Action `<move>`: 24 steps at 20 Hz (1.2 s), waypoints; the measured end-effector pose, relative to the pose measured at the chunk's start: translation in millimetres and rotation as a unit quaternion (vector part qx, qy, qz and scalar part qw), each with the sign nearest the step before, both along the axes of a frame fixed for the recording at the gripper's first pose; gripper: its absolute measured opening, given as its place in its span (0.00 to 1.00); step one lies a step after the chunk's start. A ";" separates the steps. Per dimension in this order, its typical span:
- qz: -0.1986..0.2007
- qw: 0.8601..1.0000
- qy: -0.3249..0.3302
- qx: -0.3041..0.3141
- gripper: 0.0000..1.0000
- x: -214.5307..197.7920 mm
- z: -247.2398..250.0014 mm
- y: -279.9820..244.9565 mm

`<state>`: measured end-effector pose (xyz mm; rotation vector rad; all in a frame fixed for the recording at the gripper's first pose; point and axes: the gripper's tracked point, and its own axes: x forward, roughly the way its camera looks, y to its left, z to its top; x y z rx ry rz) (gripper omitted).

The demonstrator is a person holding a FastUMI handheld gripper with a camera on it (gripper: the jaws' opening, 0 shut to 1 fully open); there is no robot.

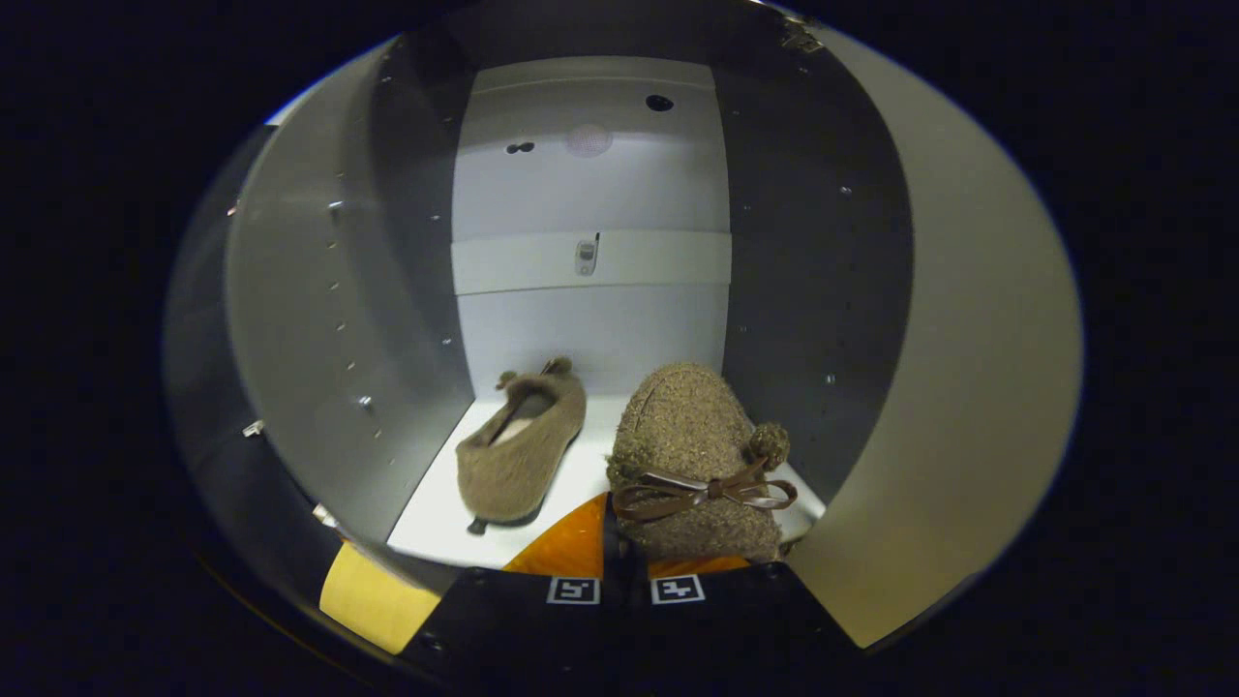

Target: Open the shoe cabinet door, grab the shoes and put them into the shoe cabinet, then close the shoe cabinet door.

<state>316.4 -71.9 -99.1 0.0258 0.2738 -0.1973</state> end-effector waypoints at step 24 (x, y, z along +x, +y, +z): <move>-0.033 0.976 0.203 0.069 0.37 118.1 -58.1 -38.2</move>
